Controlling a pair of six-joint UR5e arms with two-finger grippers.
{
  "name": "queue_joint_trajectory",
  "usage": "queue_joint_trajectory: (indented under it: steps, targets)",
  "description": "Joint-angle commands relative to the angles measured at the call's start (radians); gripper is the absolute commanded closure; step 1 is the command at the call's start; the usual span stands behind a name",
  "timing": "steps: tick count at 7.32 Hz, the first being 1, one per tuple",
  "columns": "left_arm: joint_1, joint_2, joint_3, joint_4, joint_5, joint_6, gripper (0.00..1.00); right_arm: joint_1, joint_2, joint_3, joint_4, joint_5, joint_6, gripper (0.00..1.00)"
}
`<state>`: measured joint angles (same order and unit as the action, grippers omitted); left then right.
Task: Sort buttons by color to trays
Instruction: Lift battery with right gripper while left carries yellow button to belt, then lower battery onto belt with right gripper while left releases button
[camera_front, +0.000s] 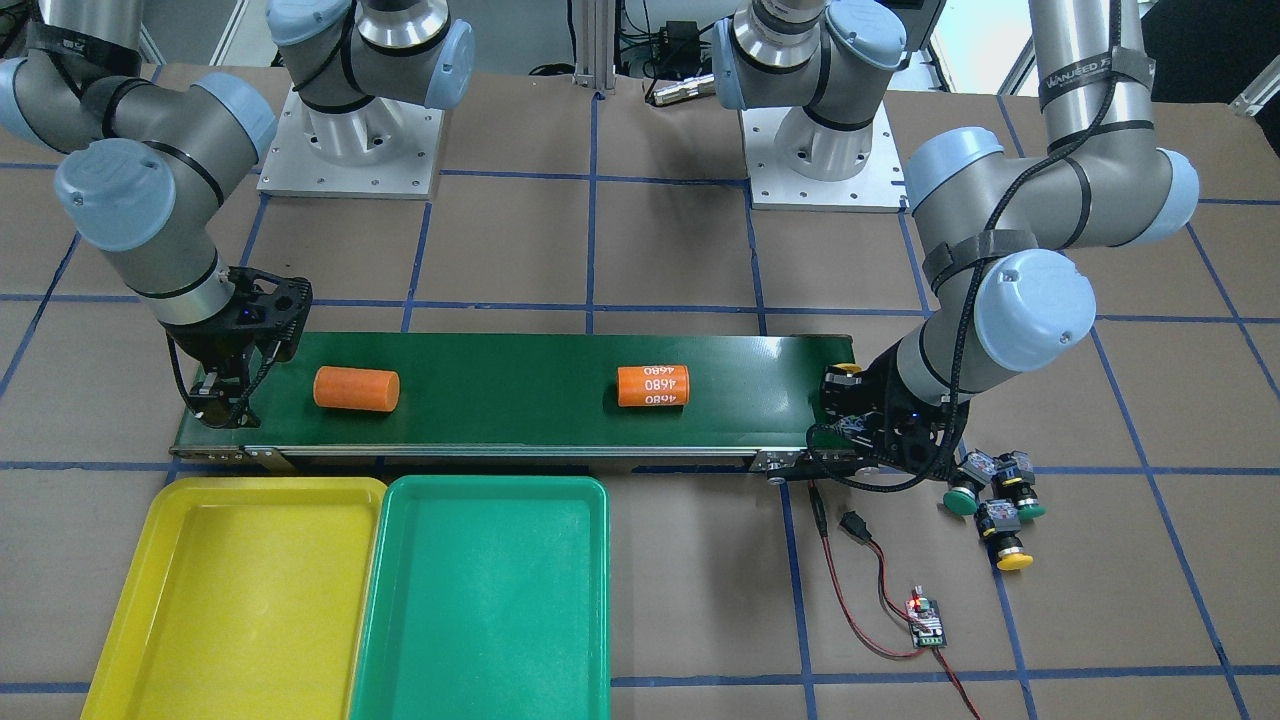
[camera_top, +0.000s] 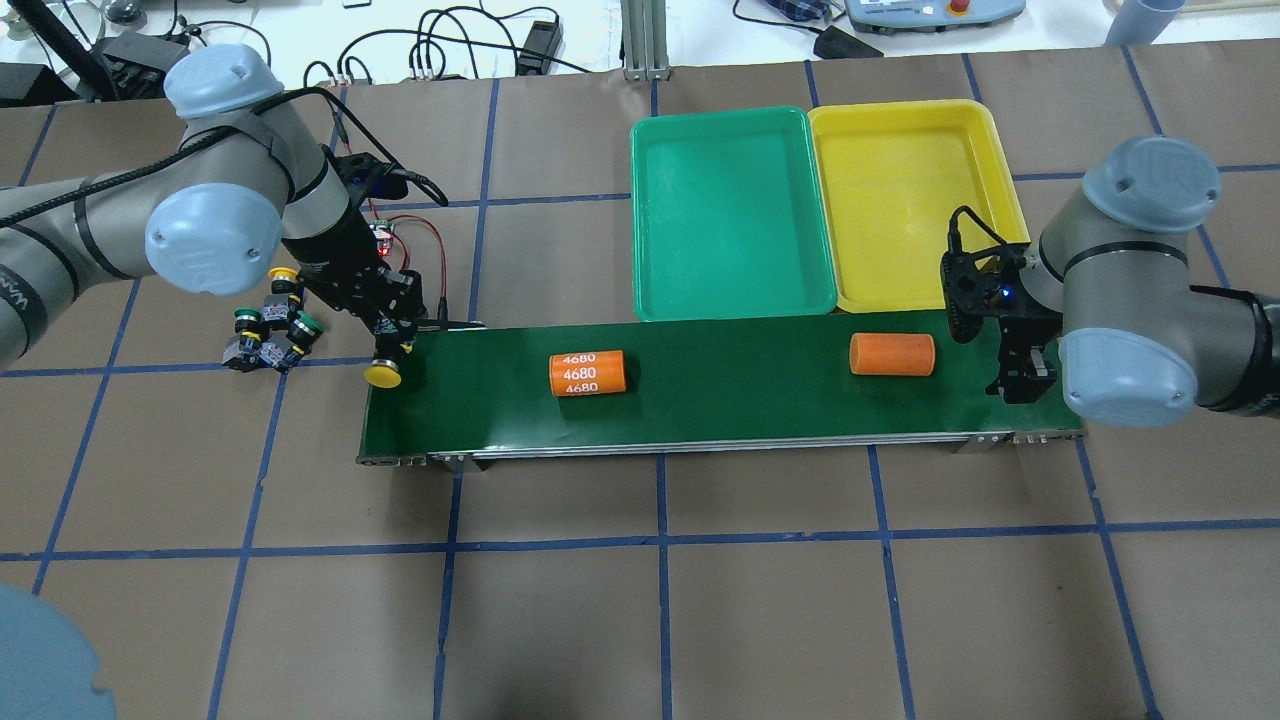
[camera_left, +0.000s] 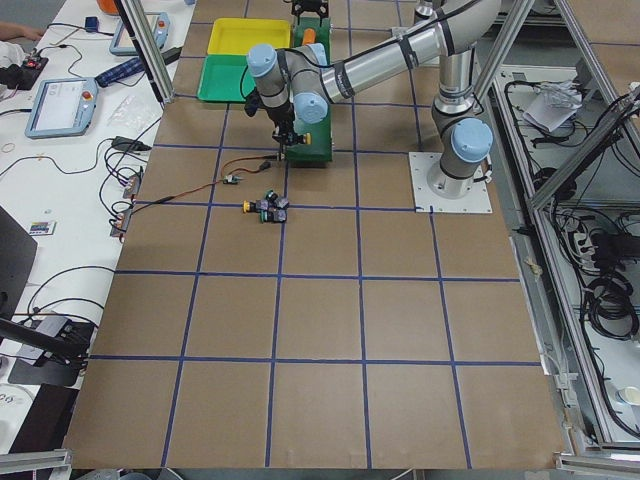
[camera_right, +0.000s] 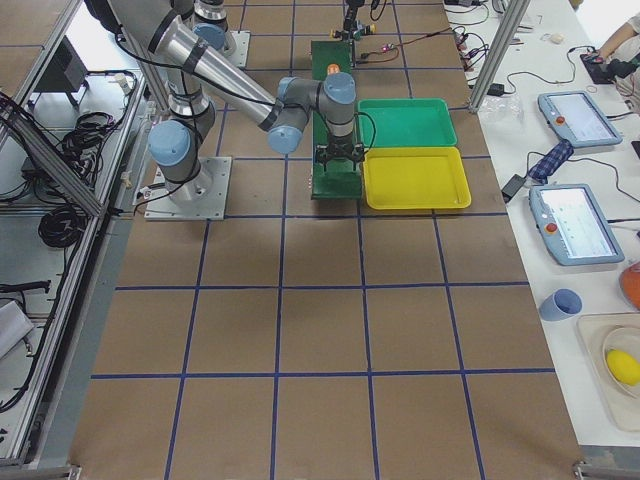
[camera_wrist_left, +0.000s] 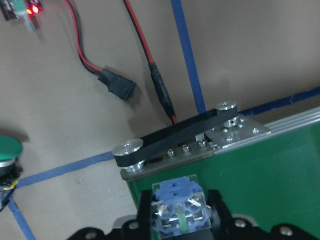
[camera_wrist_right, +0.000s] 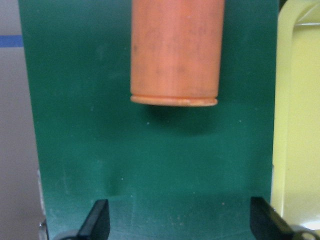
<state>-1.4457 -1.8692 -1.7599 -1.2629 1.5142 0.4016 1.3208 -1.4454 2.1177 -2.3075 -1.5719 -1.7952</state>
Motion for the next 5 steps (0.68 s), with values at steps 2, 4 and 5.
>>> queue_joint_trajectory:
  steps: [2, 4, 5]
  targets:
    - [-0.001, 0.005, -0.047, 0.036, 0.0, -0.003, 0.65, 0.067, 0.003, -0.002, -0.001, 0.012, 0.078, 0.0]
    - [-0.002, 0.01, -0.049, 0.046, -0.003, -0.02, 0.03, 0.145, 0.005, -0.004, -0.003, 0.01, 0.14, 0.0]
    - [-0.002, 0.022, -0.032, 0.04, -0.005, -0.027, 0.0, 0.167, 0.005, -0.005, -0.003, 0.012, 0.166, 0.0]
